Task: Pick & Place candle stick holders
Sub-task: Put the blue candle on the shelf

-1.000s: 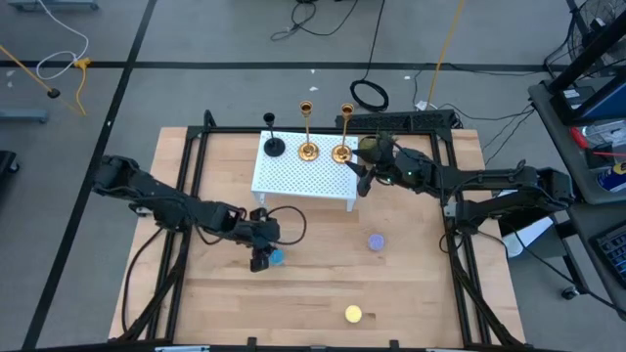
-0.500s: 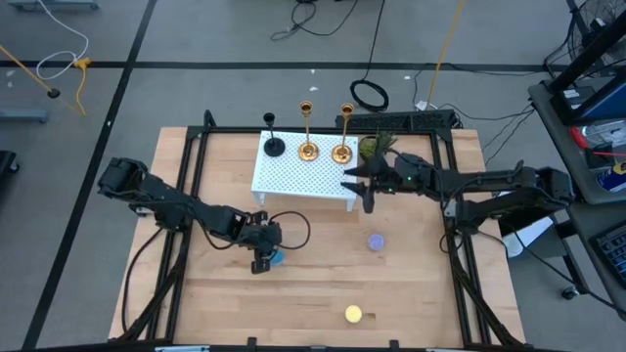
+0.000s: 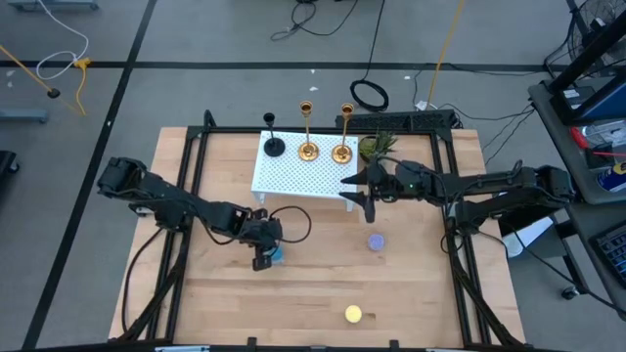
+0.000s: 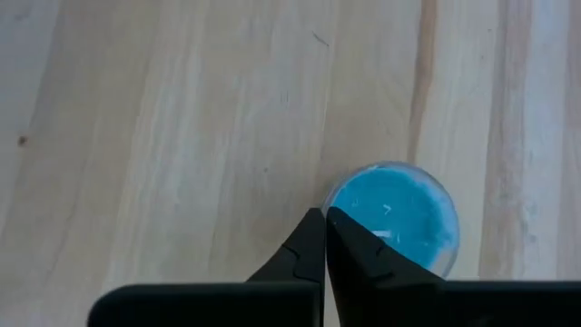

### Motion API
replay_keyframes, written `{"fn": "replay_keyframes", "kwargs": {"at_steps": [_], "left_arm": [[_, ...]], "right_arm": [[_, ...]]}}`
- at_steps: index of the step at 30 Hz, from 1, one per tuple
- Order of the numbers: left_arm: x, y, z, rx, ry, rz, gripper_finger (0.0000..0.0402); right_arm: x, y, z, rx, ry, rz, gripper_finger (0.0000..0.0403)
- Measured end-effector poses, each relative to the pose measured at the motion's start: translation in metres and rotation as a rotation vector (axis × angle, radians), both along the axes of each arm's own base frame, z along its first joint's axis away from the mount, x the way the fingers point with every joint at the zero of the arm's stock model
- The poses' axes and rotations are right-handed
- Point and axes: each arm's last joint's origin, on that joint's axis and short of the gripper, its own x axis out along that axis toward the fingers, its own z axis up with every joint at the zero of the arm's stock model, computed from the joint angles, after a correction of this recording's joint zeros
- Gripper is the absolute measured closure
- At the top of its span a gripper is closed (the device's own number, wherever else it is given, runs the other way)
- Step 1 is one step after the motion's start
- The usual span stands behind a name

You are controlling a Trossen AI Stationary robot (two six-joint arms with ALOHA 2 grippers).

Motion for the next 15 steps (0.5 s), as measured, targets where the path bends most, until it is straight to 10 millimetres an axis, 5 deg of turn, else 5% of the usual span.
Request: {"fn": "replay_keyframes", "kwargs": {"at_steps": [15], "left_arm": [[-0.025,0.021,0.066,0.01,-0.269,0.116,0.0397]], "right_arm": [[0.0,0.0,0.002,-0.003,-0.024,0.0,0.022]]}}
